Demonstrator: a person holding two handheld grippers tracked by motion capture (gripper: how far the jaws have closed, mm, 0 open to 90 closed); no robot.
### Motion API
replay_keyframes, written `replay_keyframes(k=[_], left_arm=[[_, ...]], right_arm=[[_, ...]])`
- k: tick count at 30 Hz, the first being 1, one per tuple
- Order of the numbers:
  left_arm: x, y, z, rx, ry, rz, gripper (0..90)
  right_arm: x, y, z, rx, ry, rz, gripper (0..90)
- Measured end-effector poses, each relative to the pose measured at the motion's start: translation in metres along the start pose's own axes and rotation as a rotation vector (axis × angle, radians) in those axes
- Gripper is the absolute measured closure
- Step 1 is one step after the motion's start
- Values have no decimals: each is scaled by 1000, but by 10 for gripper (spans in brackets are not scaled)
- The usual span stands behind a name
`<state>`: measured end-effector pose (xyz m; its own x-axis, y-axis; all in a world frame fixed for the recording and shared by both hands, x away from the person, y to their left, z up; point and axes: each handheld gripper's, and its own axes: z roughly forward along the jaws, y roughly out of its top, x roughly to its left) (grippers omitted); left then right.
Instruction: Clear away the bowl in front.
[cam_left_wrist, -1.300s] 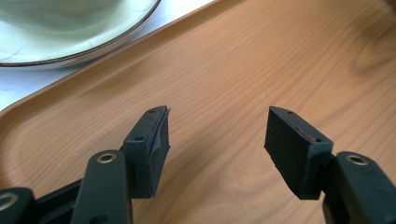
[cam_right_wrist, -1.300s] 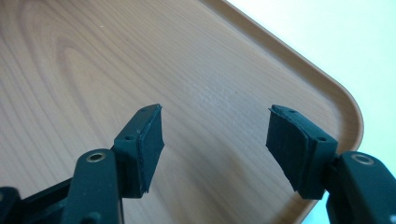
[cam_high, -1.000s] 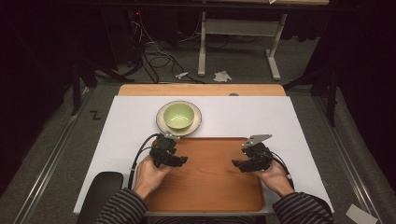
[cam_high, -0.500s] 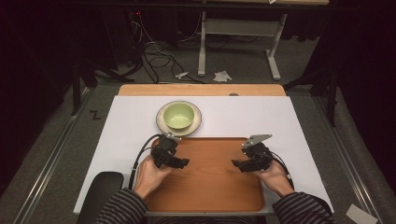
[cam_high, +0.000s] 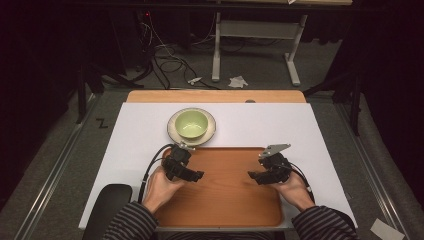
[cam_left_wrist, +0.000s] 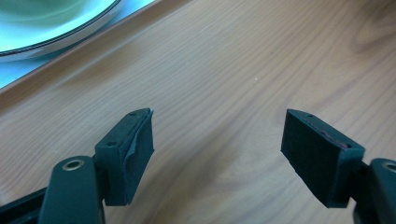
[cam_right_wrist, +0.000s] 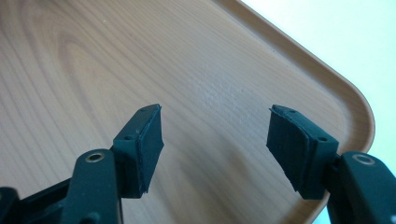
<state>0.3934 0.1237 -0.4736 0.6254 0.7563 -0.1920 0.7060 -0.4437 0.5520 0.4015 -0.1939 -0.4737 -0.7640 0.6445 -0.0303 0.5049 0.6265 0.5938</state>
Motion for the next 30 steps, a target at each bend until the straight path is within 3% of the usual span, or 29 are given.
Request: replay_keyframes(k=[3,14,30], left_arm=[[-2,2,-5,-11,2,15,255],[-2,5,-7,-15,8,11,200],[-2,15,-19,-43,38,31,205]], right_arm=[[0,0,1,0,0,1,371],[-1,0,2,3,-3,-4,372],[0,0,2,9,-6,-4,372]])
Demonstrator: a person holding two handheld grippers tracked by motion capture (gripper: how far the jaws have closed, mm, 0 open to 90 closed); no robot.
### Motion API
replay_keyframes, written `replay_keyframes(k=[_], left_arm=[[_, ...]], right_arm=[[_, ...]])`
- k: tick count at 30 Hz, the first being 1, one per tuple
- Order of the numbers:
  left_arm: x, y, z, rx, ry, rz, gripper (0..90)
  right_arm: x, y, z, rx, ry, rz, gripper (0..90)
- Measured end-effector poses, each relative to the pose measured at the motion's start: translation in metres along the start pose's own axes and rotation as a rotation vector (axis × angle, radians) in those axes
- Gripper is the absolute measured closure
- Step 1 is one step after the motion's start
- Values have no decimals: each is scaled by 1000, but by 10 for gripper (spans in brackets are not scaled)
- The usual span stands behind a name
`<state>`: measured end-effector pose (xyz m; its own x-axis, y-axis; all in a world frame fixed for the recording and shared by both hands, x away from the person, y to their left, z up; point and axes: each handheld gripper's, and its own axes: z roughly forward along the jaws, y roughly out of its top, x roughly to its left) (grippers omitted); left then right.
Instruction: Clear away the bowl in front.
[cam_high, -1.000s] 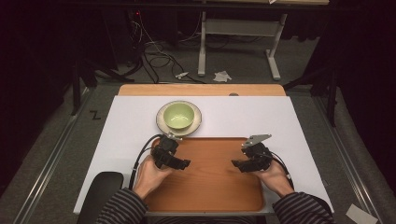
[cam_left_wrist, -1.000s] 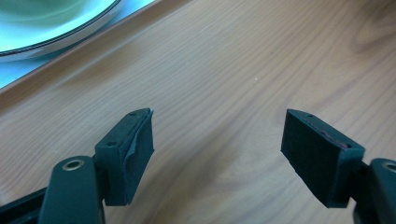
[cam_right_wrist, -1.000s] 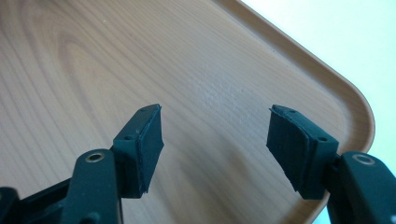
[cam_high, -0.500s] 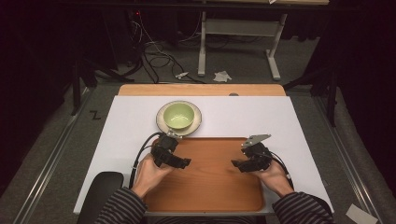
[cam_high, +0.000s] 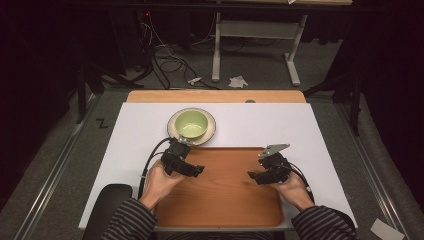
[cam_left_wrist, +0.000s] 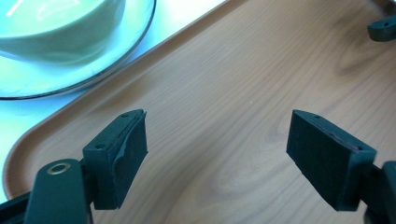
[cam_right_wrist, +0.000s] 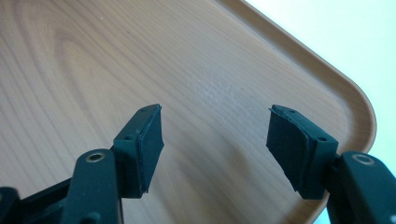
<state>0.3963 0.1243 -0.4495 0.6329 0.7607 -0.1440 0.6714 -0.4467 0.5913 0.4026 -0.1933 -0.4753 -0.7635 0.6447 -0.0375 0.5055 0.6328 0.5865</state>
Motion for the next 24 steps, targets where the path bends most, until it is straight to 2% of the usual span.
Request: replay_keyframes(k=[13,24], left_arm=[[8,10,-9,-24,17,-23,220],[16,22,-8,-3,4,-45,234]], right_arm=[[1,0,0,-1,2,2,372],[1,0,0,-1,2,0,372]])
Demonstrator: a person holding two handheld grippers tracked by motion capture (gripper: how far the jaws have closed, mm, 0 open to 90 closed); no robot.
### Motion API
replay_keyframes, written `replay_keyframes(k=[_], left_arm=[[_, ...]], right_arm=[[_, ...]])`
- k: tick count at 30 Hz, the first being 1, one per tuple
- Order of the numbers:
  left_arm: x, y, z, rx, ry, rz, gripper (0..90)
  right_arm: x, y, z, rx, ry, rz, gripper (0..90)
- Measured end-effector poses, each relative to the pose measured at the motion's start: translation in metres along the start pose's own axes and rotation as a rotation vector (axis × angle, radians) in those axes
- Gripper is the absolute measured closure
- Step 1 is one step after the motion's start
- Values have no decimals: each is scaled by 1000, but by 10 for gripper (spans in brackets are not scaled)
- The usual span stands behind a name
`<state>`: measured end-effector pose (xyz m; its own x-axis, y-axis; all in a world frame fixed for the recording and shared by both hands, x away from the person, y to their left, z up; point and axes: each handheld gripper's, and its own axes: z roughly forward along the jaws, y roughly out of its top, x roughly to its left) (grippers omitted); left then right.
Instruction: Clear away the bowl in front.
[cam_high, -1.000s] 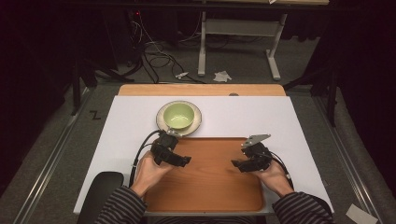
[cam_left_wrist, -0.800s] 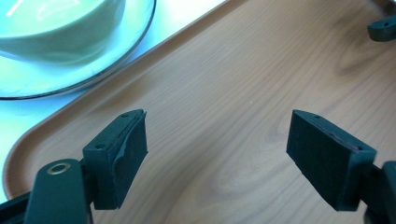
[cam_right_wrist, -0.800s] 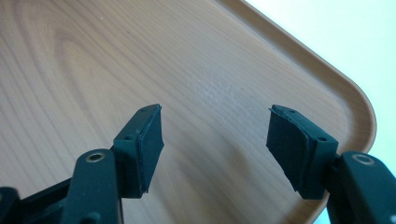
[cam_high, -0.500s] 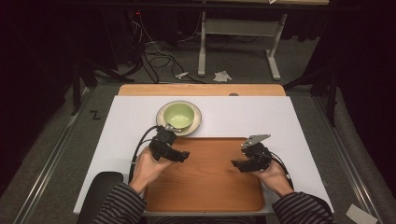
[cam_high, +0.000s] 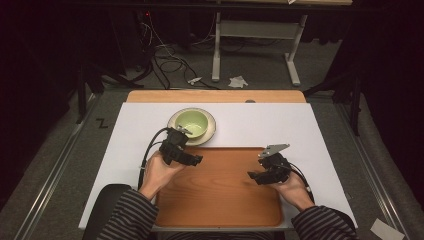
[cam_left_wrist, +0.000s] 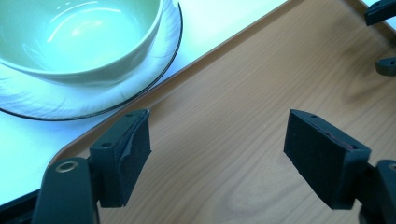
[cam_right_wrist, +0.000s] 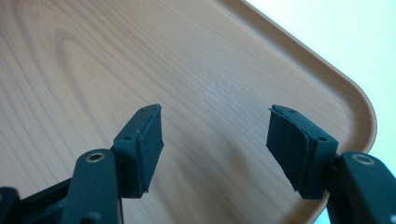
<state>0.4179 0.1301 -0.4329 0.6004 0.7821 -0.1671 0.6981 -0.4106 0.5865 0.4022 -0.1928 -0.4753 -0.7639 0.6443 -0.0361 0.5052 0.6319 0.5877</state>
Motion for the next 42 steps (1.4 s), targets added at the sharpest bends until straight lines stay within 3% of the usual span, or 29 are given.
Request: replay_keyframes(k=[7,13,22,29,38,42], left_arm=[[5,7,1,-3,5,-6,259],[7,13,2,8,36,11,249],[15,26,0,12,65,-5,252],[26,37,-3,9,82,-32,258],[47,49,-3,-8,96,-115,304],[55,56,-2,-3,124,-126,306]], right_arm=[[0,0,0,0,1,-4,372],[0,0,1,0,2,-6,372],[0,0,1,1,2,-5,372],[0,0,0,-4,1,-2,373],[0,0,1,-3,4,0,373],[0,0,0,-3,3,-1,373]])
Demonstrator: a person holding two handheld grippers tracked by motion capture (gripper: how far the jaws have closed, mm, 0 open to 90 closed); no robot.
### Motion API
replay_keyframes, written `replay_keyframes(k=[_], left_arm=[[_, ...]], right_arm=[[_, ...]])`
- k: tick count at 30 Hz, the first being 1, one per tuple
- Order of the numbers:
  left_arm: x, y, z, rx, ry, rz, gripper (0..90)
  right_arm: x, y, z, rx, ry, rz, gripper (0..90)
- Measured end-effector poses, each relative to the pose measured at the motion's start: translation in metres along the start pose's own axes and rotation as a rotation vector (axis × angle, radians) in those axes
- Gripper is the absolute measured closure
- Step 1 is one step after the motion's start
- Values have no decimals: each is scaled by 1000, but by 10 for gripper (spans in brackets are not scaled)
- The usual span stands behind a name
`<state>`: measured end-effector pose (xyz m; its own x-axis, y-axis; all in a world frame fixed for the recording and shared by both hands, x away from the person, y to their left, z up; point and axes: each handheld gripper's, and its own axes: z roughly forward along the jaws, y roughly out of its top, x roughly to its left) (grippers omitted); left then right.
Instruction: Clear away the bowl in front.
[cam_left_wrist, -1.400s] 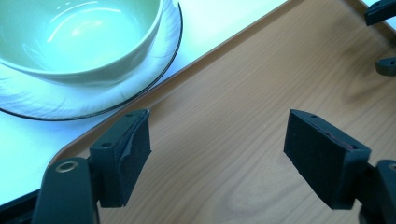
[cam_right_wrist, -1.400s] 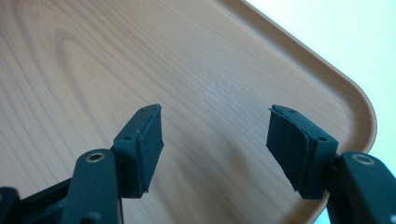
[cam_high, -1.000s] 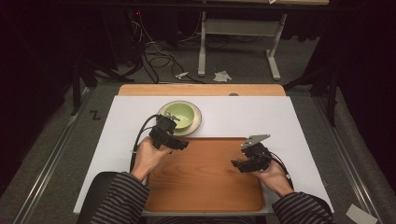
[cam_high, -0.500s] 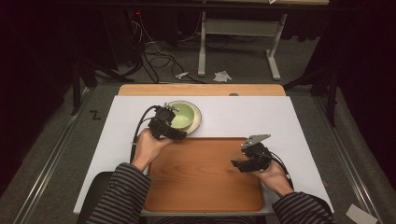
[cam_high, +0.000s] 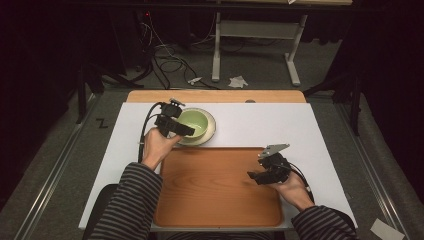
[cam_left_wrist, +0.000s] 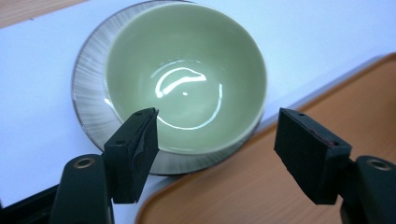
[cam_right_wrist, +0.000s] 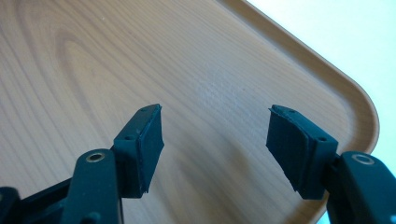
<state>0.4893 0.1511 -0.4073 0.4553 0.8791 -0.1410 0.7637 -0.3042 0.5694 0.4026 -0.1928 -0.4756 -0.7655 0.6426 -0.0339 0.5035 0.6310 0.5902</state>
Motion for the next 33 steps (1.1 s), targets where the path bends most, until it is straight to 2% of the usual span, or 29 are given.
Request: replay_keyframes(k=[3,6,9,14,18,20,22,24,26,30,33], left_arm=[[6,5,1,-28,-2,5,292],[11,8,3,-37,-14,-7,325],[16,11,9,-12,-20,-18,336],[23,16,18,6,3,-20,334],[26,19,27,61,55,-4,293],[30,20,29,55,62,-33,299],[36,20,32,55,51,-80,305],[43,20,36,70,43,-107,313],[47,20,41,85,45,-122,318],[51,20,48,84,29,-163,335],[52,20,52,103,32,-163,356]], right_arm=[[0,0,0,-1,1,0,373],[0,0,0,-2,1,-1,374],[0,0,0,-2,0,-3,374],[0,0,-1,-4,-1,-4,375],[-1,0,-1,-6,2,-2,376],[0,0,-1,-2,0,-1,376],[0,0,-1,-3,0,-3,377],[0,0,0,-3,2,-1,377],[0,0,0,-2,2,-1,377],[0,0,0,-2,3,-1,377],[0,0,0,-3,4,-1,377]])
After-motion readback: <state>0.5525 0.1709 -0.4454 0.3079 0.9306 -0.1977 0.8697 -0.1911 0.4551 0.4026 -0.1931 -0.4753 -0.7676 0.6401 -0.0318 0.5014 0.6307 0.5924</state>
